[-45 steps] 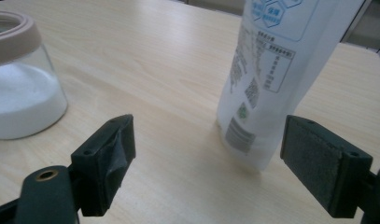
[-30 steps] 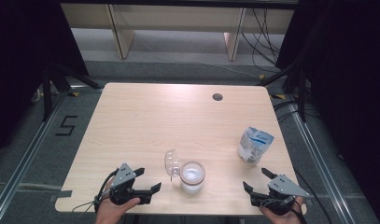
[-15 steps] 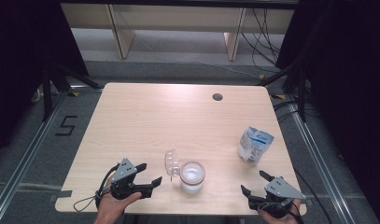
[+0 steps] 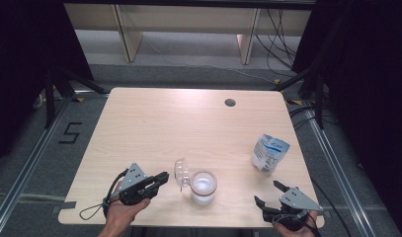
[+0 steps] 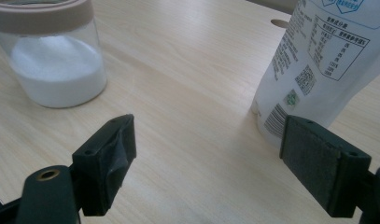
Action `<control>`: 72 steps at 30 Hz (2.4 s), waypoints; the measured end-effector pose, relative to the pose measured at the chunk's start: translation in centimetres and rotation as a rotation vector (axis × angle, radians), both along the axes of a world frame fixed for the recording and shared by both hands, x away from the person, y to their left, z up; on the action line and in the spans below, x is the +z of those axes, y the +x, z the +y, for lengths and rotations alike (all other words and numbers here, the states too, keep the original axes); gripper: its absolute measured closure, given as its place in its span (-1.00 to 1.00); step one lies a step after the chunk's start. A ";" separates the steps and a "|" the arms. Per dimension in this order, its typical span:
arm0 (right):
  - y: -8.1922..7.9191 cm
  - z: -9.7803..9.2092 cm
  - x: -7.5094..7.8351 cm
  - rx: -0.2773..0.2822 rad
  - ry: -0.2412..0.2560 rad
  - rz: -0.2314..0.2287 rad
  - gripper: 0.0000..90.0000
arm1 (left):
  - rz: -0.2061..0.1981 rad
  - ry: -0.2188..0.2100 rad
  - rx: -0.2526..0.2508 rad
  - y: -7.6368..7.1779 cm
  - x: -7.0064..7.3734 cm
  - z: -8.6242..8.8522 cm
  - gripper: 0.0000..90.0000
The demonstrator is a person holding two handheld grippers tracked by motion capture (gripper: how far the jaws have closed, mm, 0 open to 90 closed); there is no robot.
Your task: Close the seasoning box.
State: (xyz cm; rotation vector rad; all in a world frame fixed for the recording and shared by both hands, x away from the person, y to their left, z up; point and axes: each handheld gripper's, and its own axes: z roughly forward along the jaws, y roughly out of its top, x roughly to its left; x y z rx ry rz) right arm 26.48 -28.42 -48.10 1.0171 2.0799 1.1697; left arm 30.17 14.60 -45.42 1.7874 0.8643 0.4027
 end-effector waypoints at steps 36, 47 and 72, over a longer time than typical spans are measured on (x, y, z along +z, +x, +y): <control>0.0 0.1 0.0 -0.002 0.002 0.004 -0.55 | -0.033 0.022 -0.074 -0.3 1.3 -2.3 0.99; 0.0 0.1 -0.1 -0.014 -0.006 -0.018 -0.54 | -0.035 0.028 -0.080 -0.3 1.4 -2.7 0.99; 0.1 0.0 -0.1 0.002 -0.016 -0.018 -0.54 | -0.044 0.035 -0.115 -0.3 1.4 -3.8 0.99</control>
